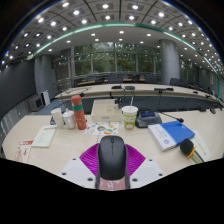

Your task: Arrange mouse

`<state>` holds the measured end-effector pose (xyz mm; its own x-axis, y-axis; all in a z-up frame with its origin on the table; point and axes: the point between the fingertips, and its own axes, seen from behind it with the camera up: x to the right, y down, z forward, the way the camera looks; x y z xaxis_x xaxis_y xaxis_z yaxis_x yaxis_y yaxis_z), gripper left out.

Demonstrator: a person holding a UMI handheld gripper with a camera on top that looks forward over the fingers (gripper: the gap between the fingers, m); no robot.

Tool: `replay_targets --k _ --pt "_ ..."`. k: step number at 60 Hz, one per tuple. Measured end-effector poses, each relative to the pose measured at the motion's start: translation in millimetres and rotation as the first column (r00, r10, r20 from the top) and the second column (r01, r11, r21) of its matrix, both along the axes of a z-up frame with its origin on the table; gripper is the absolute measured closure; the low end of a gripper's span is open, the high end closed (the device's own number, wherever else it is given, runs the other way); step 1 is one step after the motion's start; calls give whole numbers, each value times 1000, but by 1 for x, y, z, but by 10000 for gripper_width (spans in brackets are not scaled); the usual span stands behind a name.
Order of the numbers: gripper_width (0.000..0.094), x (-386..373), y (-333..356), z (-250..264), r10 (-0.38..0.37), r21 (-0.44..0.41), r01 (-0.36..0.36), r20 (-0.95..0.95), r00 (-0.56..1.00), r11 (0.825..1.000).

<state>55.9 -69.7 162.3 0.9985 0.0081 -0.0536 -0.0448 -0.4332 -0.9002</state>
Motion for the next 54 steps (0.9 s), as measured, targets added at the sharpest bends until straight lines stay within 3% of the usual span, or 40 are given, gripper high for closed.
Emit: replay_targets --k 11,23,29,31,34,54 --pt "604 -41 26 -114 -25 -152 28 26 999 988" --pt "527 -42 26 -173 -58 -249 68 45 997 966" --pt "421 -43 18 -170 -50 -265 54 21 999 963" --pt "314 -43 13 -163 -47 -270 52 26 999 961" --pt "78 -43 6 -144 -45 -254 54 38 998 966" --pt "81 -71 -117 -6 -40 -146 51 75 996 988"
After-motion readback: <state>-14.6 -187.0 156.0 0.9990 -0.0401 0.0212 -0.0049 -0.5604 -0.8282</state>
